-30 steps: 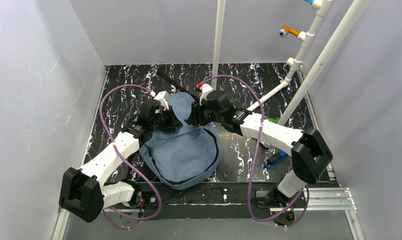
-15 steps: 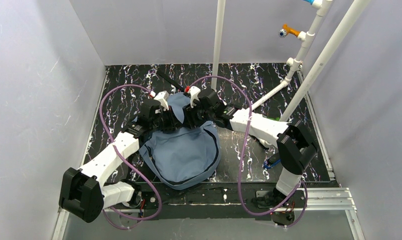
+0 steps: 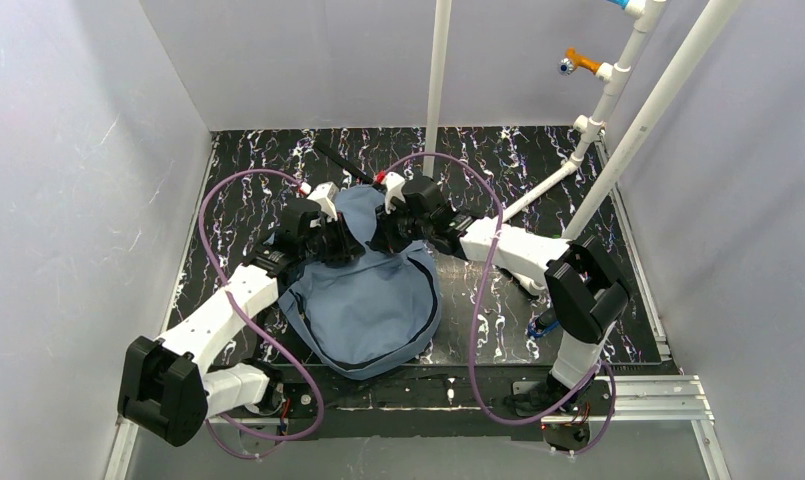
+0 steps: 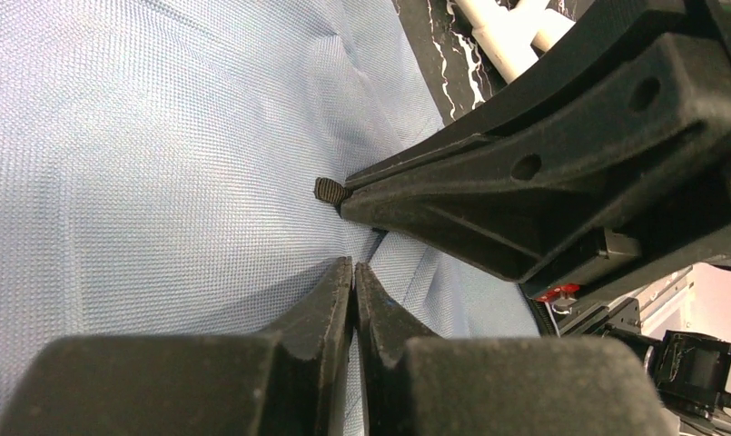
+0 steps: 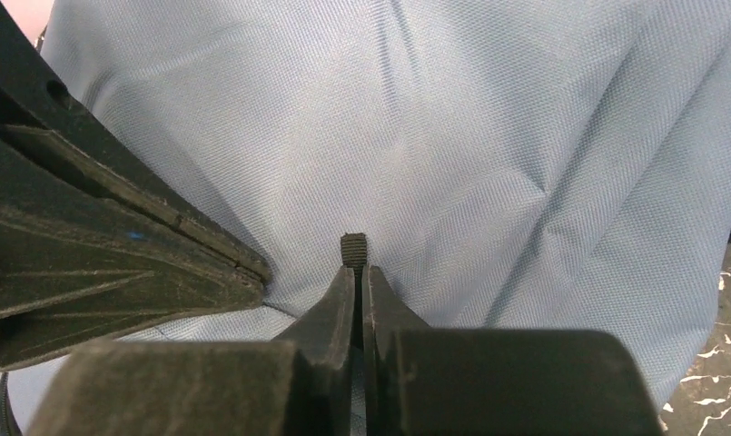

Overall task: Pack the student bag
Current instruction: Unzip the student bag at the center of the board.

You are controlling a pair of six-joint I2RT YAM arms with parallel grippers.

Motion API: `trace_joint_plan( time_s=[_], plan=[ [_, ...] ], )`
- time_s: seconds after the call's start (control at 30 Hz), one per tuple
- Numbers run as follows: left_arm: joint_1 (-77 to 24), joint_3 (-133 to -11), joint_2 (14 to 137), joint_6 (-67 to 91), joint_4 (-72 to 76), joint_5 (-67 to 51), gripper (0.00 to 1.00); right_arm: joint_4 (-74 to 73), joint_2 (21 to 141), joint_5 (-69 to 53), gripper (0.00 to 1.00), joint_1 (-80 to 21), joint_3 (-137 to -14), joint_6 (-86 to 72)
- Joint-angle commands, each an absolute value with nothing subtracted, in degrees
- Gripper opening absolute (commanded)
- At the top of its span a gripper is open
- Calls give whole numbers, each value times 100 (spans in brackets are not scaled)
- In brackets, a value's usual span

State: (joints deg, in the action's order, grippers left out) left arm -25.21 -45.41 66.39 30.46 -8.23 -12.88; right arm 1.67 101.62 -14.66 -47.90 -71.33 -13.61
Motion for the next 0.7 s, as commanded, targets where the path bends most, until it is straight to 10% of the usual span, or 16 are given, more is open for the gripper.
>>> trace_joint_plan(
  time_s=[0.0,0.3,0.67],
  plan=[
    [-2568,-4479,6487,2860,-1831,-1528,11,421,10311,-1559,1,-4795,-6948,-1632],
    [-2208,-5132,5072,2924,-3547,-535,65,565,10202,-2189,1,-4104,-7293,-2833],
    [-1963,-3175,3587,3859,-2384,-1196,57,1702,10381,-3256,1,-3734,-7480,-4892]
  ],
)
